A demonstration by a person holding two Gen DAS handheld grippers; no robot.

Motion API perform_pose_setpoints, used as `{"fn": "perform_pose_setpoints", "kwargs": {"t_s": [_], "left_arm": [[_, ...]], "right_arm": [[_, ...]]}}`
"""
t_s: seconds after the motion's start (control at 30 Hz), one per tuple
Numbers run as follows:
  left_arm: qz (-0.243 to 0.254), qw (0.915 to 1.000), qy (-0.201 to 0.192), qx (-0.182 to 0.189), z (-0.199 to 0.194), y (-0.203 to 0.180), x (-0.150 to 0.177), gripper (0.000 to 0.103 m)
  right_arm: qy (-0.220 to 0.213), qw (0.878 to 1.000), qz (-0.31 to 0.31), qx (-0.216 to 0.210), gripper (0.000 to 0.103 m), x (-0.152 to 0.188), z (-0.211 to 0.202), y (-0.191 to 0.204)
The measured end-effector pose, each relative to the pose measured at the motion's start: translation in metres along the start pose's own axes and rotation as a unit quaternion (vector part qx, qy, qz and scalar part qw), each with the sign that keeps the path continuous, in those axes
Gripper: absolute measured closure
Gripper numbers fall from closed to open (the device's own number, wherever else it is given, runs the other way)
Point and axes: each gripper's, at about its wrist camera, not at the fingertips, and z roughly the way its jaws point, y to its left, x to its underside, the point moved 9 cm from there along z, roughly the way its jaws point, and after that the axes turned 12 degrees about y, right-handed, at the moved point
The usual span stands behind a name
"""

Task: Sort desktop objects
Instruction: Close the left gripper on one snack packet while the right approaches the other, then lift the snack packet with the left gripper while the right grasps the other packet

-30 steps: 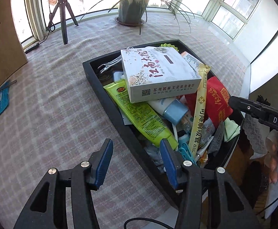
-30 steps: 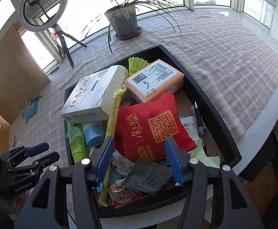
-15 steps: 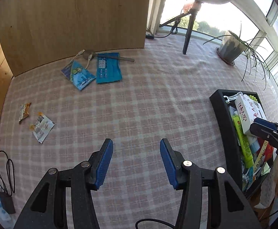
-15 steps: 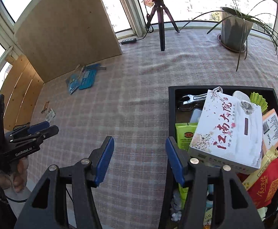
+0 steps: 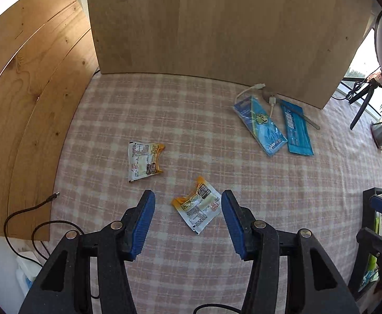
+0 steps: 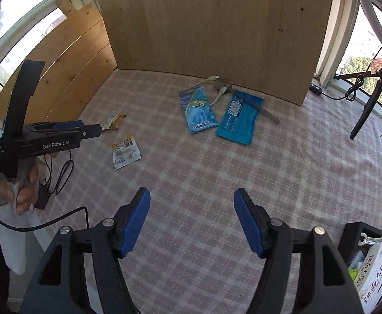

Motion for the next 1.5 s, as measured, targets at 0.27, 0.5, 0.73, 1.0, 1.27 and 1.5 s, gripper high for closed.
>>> {"fn": "perform_pose_setpoints", "kwargs": {"t_s": [0.27, 0.5, 0.73, 1.0, 1.27, 1.5], "left_arm": [[-0.043, 0.9986, 0.029, -0.002, 0.042, 0.045, -0.028, 0.053], [-0.063, 0.9970, 0.045, 0.010, 0.065, 0.059, -0.042, 0.052], [-0.073, 0.9949, 0.063, 0.030, 0.090, 0.056, -0.047, 0.047], [-0.061, 0.9963, 0.061, 0.008, 0.104, 0.055, -0.046, 0.042], [-0.055, 0.9976, 0.029, -0.030, 0.098, 0.066, -0.037, 0.068], [-0.053, 0.9982, 0.011, -0.024, 0.094, 0.065, -0.022, 0.072]], "right_arm": [[0.049, 0.996, -0.069, 0.003, 0.037, -0.046, 0.065, 0.068], [0.074, 0.990, -0.116, 0.010, 0.037, -0.066, 0.107, 0.106], [0.101, 0.987, -0.128, 0.013, 0.036, -0.077, 0.143, 0.116], [0.115, 0.983, -0.139, 0.017, 0.036, -0.083, 0.171, 0.128], [0.100, 0.982, -0.152, 0.056, 0.028, -0.085, 0.181, 0.126], [0.102, 0.980, -0.163, 0.058, 0.052, -0.084, 0.172, 0.120]]}}
